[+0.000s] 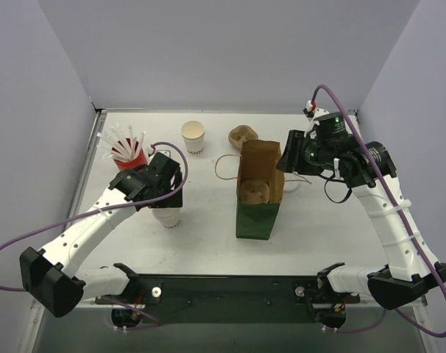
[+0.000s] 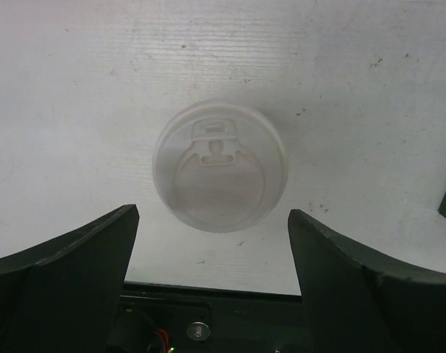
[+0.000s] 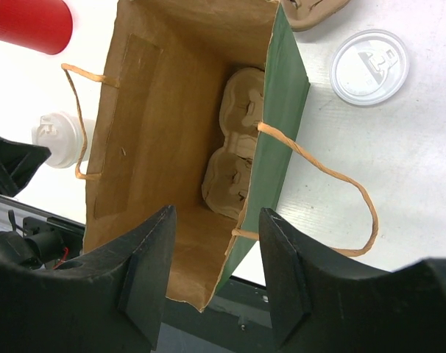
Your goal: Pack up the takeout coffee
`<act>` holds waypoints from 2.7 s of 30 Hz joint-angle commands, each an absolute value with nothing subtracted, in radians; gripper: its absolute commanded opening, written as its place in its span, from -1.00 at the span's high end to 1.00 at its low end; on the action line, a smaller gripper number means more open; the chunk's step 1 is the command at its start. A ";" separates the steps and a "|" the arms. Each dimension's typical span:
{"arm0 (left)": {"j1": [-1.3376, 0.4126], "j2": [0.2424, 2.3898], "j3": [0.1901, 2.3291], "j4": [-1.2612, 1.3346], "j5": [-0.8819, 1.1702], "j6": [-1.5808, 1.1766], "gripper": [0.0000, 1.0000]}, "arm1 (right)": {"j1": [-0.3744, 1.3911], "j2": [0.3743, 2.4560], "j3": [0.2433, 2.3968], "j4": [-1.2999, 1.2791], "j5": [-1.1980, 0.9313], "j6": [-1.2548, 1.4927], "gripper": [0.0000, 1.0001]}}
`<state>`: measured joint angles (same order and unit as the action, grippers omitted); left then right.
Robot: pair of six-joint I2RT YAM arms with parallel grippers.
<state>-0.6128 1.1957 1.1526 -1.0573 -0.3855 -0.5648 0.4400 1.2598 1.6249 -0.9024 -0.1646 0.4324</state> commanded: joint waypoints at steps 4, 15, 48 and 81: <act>-0.606 1.265 1.147 -0.940 -0.342 -0.561 -0.92 | 0.446 1.226 1.612 -0.927 -0.143 0.416 0.08; -0.606 1.299 1.138 -0.962 -0.393 -0.595 -0.95 | 0.446 1.220 1.605 -0.927 -0.141 0.410 0.05; -0.526 1.422 1.284 -1.124 -0.268 -0.502 -0.95 | 0.431 1.212 1.582 -0.923 -0.172 0.367 0.03; -0.526 1.466 1.218 -1.075 -0.265 -0.534 -0.67 | 0.407 1.190 1.560 -0.919 -0.198 0.359 0.03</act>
